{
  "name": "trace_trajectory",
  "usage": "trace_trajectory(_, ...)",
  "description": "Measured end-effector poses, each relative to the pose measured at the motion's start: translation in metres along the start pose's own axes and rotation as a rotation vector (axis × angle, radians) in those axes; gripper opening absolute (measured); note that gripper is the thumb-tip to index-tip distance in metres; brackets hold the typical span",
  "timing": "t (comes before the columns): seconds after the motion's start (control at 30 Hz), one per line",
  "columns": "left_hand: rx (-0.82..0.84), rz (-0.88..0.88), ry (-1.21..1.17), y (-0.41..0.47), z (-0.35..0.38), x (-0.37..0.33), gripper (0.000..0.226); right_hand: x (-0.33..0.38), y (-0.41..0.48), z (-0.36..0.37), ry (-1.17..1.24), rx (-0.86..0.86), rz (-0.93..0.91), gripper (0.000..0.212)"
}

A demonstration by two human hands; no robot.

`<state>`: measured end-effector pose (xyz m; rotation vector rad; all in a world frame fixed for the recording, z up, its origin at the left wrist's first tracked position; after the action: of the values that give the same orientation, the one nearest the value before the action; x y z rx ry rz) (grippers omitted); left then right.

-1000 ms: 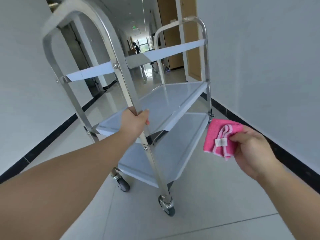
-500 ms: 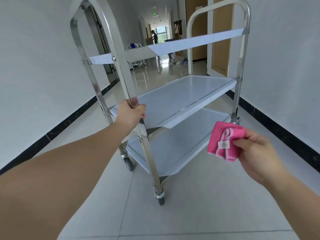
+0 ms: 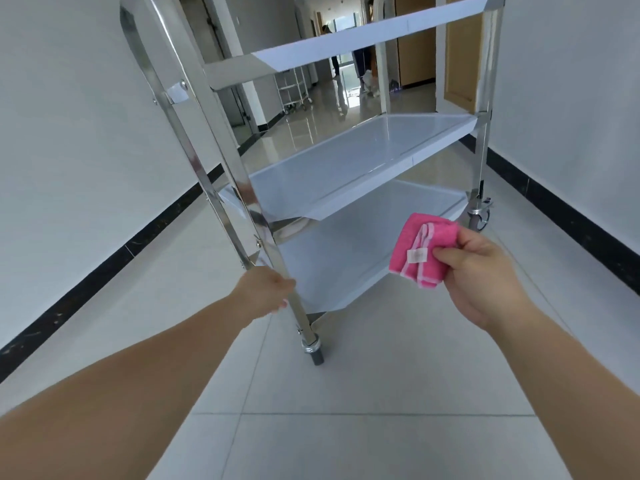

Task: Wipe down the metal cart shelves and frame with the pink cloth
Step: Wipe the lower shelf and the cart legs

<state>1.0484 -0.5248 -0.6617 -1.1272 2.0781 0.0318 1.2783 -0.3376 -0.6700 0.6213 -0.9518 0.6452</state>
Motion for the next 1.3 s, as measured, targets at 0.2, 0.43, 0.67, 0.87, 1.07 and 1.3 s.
trace_trajectory(0.2, 0.206, 0.31, -0.061, 0.005, 0.083, -0.051, 0.014, -0.01, 0.0, -0.024, -0.073, -0.025, 0.076, 0.046)
trace_trajectory(0.43, 0.441, 0.619, -0.236, 0.044, 0.128, -0.088, 0.011, -0.029, 0.022, -0.034, -0.357, -0.139, 0.221, 0.037)
trace_trajectory(0.67, 0.521, 0.633, -0.422, 0.094, 0.111, -0.074, 0.016, -0.043, 0.076, 0.006, -0.717, -0.175, 0.392, 0.026)
trace_trajectory(0.87, 0.494, 0.666, -0.49, 0.12, 0.127, -0.071, 0.005, -0.058, 0.109, -0.01, -0.862, -0.145, 0.476, 0.024)
trace_trajectory(1.07, 0.517, 0.626, -0.504, 0.151, 0.159, -0.076, 0.028, -0.083, 0.134, -0.061, -0.778, -0.135, 0.471, 0.032)
trace_trajectory(1.3, 0.43, 0.568, -0.147, 0.186, 0.182, -0.087, 0.037, -0.075, 0.148, -0.124, -0.853, -0.114, 0.526, 0.027)
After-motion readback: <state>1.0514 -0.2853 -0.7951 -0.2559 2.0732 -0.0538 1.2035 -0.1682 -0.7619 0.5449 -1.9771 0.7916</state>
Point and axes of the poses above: each hand's wrist, its own y-axis towards the middle knuckle, its own z-axis out of the palm, x = y × z, the point moved 3 cm from there along y, towards the middle knuckle, and after that the axes turned 10 degrees about x, right-handed, at the moved point
